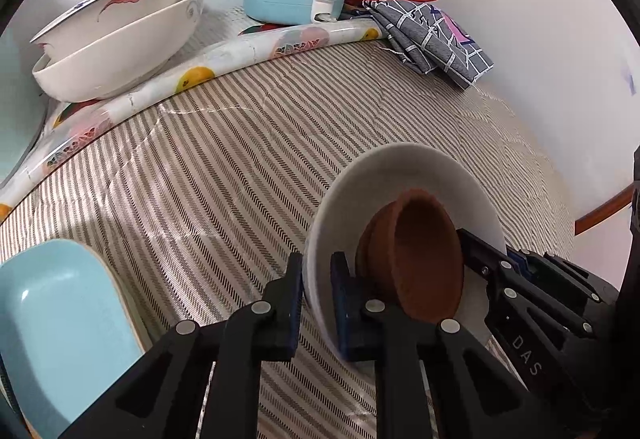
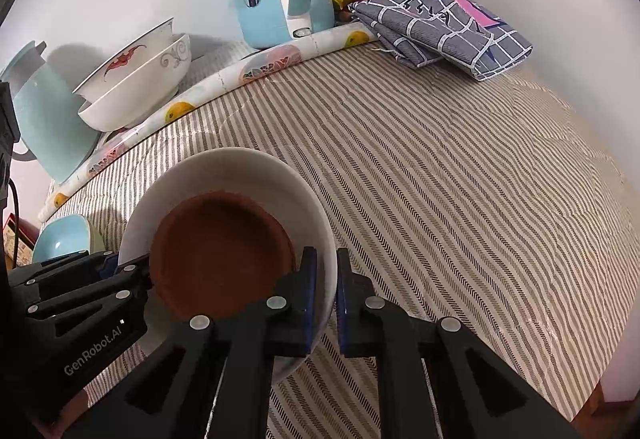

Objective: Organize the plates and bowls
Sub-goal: 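Lift the white bowl with both grippers and carry it over the teal plate stack, then lower the white bowl onto the teal plate and open both grippers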

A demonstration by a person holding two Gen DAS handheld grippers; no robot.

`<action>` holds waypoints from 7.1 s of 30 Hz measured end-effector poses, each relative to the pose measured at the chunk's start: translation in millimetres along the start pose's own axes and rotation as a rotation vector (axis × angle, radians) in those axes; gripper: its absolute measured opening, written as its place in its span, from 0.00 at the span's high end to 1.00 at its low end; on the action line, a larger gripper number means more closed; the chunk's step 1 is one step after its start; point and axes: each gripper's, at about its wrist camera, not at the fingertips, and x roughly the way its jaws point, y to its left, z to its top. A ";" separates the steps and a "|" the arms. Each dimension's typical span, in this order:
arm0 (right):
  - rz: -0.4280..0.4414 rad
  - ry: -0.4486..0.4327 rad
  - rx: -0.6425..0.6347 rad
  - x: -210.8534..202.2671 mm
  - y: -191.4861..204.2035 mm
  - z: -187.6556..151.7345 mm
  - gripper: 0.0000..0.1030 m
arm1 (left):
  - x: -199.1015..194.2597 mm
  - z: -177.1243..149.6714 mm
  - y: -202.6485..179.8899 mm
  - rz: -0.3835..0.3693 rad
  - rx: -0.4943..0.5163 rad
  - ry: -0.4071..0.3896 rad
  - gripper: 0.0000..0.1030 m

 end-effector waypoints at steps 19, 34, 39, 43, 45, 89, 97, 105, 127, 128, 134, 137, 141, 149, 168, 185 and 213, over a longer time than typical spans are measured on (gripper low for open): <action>0.015 -0.017 -0.003 -22.0 12.6 -10.4 0.94 | -26.9 -13.4 7.3 0.003 -0.011 -0.021 0.88; 0.022 -0.041 -0.014 -40.6 25.8 -16.5 0.94 | -48.5 -21.5 12.0 0.005 -0.024 -0.041 0.88; 0.024 -0.044 -0.015 -45.0 31.0 -19.5 0.94 | -54.6 -25.4 15.4 0.003 -0.030 -0.046 0.88; 0.024 -0.050 -0.023 -50.2 35.6 -20.4 0.94 | -59.8 -27.8 18.0 0.001 -0.034 -0.053 0.88; 0.025 -0.055 -0.025 -53.6 38.0 -20.2 0.94 | -63.3 -28.9 19.4 0.000 -0.037 -0.059 0.88; 0.096 -0.083 -0.102 -75.0 104.6 -22.0 0.94 | -115.5 -49.4 71.9 0.056 -0.115 -0.131 0.88; 0.109 -0.080 -0.122 -71.2 120.4 -19.6 0.94 | -118.2 -51.1 88.1 0.072 -0.136 -0.135 0.88; 0.130 -0.071 -0.144 -63.7 140.5 -18.5 0.94 | -121.3 -55.1 108.5 0.086 -0.166 -0.137 0.88; 0.147 -0.045 -0.196 -46.8 183.3 -21.5 0.94 | -121.1 -64.9 153.1 0.099 -0.229 -0.131 0.88; 0.148 -0.042 -0.198 -45.1 184.6 -21.5 0.94 | -120.9 -64.7 154.5 0.099 -0.233 -0.130 0.88; 0.151 -0.031 -0.209 -38.6 193.1 -22.4 0.94 | -118.4 -66.4 163.4 0.103 -0.245 -0.126 0.88; 0.149 -0.024 -0.213 -35.2 196.5 -22.7 0.94 | -116.1 -67.2 167.8 0.102 -0.253 -0.123 0.88; 0.146 -0.014 -0.217 -30.8 199.2 -23.2 0.94 | -112.2 -68.1 171.3 0.101 -0.259 -0.116 0.88; 0.137 0.006 -0.218 -20.9 201.4 -23.2 0.94 | -101.4 -68.7 176.4 0.092 -0.271 -0.100 0.88; 0.125 0.050 -0.239 -5.0 202.8 -17.4 0.94 | -86.7 -63.2 180.8 0.086 -0.271 -0.072 0.87; 0.135 0.051 -0.229 -3.6 198.5 -16.1 0.92 | -90.2 -65.3 178.2 0.076 -0.248 -0.075 0.76; 0.107 -0.042 -0.193 -58.7 178.2 -26.1 0.66 | -137.7 -81.9 166.6 0.154 -0.212 -0.169 0.57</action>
